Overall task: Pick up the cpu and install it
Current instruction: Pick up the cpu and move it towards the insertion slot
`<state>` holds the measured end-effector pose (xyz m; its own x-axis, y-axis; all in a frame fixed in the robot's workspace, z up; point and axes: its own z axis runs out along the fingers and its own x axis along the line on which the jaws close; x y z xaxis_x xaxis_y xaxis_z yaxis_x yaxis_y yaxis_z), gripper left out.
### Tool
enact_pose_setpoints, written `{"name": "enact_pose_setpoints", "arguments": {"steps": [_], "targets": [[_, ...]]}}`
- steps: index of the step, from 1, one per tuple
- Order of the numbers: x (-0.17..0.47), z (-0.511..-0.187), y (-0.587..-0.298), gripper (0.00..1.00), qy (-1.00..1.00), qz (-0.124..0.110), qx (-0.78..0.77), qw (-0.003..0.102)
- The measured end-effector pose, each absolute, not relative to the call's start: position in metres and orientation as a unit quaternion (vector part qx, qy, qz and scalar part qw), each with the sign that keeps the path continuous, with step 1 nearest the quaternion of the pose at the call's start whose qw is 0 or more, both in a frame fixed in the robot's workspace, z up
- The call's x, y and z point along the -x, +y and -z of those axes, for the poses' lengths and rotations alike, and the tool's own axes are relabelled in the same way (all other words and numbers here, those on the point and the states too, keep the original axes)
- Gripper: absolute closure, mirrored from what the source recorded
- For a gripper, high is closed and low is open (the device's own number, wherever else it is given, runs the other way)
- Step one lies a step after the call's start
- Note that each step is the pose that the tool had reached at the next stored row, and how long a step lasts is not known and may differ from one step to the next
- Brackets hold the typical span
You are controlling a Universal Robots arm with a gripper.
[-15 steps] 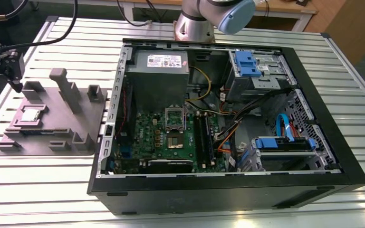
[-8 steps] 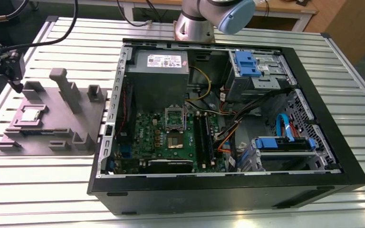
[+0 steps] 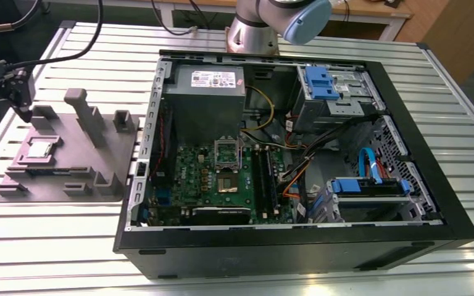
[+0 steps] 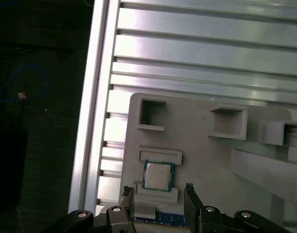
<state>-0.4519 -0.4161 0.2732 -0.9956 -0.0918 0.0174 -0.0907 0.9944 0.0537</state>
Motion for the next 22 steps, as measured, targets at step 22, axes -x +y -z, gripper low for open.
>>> {"name": "enact_pose_setpoints", "arguments": {"steps": [22], "targets": [[0.451,-0.257,-0.417,0.47,-0.999,0.026,-0.046,0.01]]}}
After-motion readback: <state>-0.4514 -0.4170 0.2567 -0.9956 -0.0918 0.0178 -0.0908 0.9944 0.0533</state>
